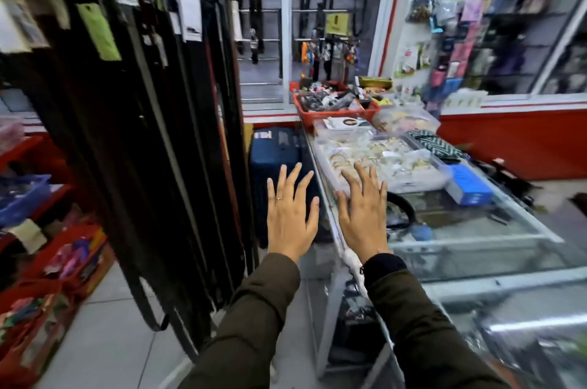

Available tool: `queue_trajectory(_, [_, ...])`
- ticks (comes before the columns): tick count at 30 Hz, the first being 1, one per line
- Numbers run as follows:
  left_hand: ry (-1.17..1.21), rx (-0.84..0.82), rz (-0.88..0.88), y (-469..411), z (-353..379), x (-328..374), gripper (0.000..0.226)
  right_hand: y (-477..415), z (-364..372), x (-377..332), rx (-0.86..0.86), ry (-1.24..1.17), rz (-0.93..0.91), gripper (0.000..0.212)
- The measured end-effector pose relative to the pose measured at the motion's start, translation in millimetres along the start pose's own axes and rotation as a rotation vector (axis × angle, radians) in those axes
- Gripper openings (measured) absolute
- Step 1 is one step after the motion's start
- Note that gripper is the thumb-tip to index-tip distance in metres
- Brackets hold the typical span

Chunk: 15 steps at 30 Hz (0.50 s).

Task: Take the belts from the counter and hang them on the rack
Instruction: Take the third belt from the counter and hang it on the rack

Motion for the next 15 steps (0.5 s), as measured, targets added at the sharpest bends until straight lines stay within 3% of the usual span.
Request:
queue_trajectory(4, [0.003,-0.201,0.018,6.1,54.3,14.4,0.052,14.0,-4.2,56.3,-0.102,0.103,0.128,0.049])
queue_trajectory(8, [-0.020,-0.505,0.116,3.0,105.5,30.9,0.060,16.1,-0.6,102.9,-0.305,0.193,0.222,0.064])
queue_trajectory(12, [-0.089,-0.809,0.205,-4.7,145.3,46.3,0.068,10.1,13.9,135.0,-0.540,0.273,0.227,0.061])
queue_trajectory(15, [-0.189,-0.947,0.243,-12.7,164.4,51.6,0.068,4.8,27.0,150.2,-0.701,0.305,0.200,0.053])
Point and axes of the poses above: each hand's wrist, its own y-axis away from the middle knuckle, its own z-axis out of the palm, x = y × z, the point moved 4 cm from there along -y, towards the middle knuckle
